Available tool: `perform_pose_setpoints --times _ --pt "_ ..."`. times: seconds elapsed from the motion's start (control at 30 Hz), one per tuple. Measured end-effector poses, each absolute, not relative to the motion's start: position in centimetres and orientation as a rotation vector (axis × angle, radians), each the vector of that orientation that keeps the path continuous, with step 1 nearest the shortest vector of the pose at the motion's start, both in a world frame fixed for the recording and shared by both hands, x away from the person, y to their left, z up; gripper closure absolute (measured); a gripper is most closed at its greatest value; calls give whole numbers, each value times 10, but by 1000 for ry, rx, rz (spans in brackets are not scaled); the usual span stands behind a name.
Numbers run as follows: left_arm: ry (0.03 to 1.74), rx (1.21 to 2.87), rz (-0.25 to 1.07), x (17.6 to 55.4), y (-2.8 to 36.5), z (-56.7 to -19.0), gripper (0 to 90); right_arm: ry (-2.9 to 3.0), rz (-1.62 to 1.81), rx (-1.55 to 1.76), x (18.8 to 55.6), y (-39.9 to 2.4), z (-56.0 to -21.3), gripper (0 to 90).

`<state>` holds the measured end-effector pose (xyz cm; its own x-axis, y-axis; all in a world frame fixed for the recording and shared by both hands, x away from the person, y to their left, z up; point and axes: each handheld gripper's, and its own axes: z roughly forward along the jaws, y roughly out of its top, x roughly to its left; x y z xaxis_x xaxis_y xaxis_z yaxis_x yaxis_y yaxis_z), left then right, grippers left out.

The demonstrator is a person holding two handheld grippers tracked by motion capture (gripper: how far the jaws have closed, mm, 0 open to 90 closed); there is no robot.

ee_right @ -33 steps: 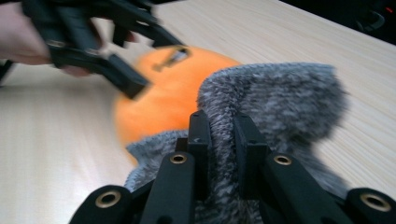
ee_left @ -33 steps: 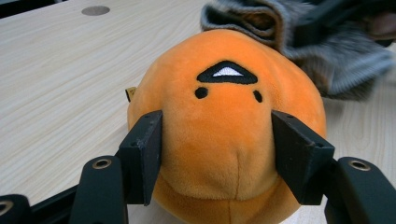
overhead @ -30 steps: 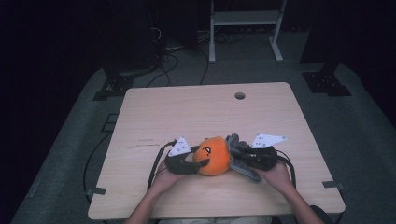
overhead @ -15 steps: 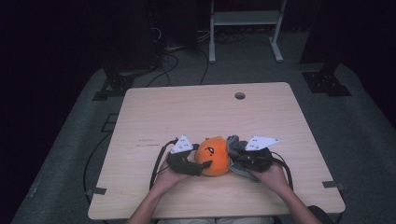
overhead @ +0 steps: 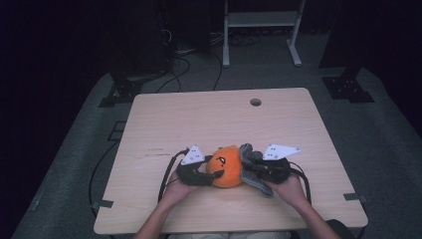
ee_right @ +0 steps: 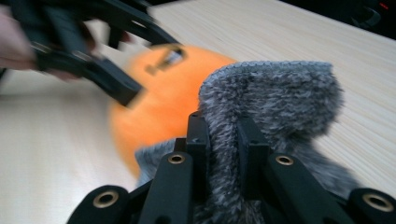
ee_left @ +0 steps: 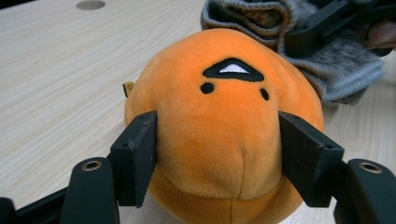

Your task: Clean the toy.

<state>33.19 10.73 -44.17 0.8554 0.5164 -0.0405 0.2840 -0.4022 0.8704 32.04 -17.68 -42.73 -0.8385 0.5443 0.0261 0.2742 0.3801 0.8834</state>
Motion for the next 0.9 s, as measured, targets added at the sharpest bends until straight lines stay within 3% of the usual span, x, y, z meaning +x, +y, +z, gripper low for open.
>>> perform_pose_setpoints --times 0.1,0.17,0.2,0.23,0.27,0.33,0.37,0.4,0.5,0.57,0.63,0.67,0.7,0.73,0.8,0.9 --pt "571 2026 307 330 105 -441 335 2372 1477 672 316 -171 -425 774" --pt "605 2011 306 332 106 -438 238 2366 1428 710 321 -172 -426 775" --pt "638 1991 296 331 107 -435 238 2366 1428 710 321 -172 -426 775" --pt "659 1975 295 331 108 -433 158 2360 1424 744 324 -178 -428 775" --pt "674 1982 278 328 108 -434 156 2359 1422 759 323 -180 -428 776" --pt "658 1997 258 327 106 -437 259 2362 1433 730 316 -178 -427 777" --pt "641 2011 265 326 104 -440 259 2362 1433 730 316 -178 -427 777" --pt "576 2017 308 323 99 -441 349 2376 1489 647 308 -170 -423 777" --pt "546 2049 339 323 94 -437 362 2381 1503 582 306 -158 -419 778" --pt "577 2024 319 326 98 -436 295 2373 1484 589 310 -156 -418 779" --pt "656 1985 294 328 104 -436 164 2361 1476 635 315 -163 -420 779" --pt "714 1976 224 333 105 -439 141 2357 1474 656 315 -169 -422 779" --pt "714 1976 224 333 105 -439 160 2357 1474 656 315 -169 -422 779" --pt "685 1971 193 333 102 -442 256 2367 1465 637 313 -167 -421 781" --pt "600 2014 280 328 95 -441 345 2382 1497 587 308 -157 -420 780" --pt "531 2057 354 322 91 -437 391 2384 1481 495 304 -144 -416 781"
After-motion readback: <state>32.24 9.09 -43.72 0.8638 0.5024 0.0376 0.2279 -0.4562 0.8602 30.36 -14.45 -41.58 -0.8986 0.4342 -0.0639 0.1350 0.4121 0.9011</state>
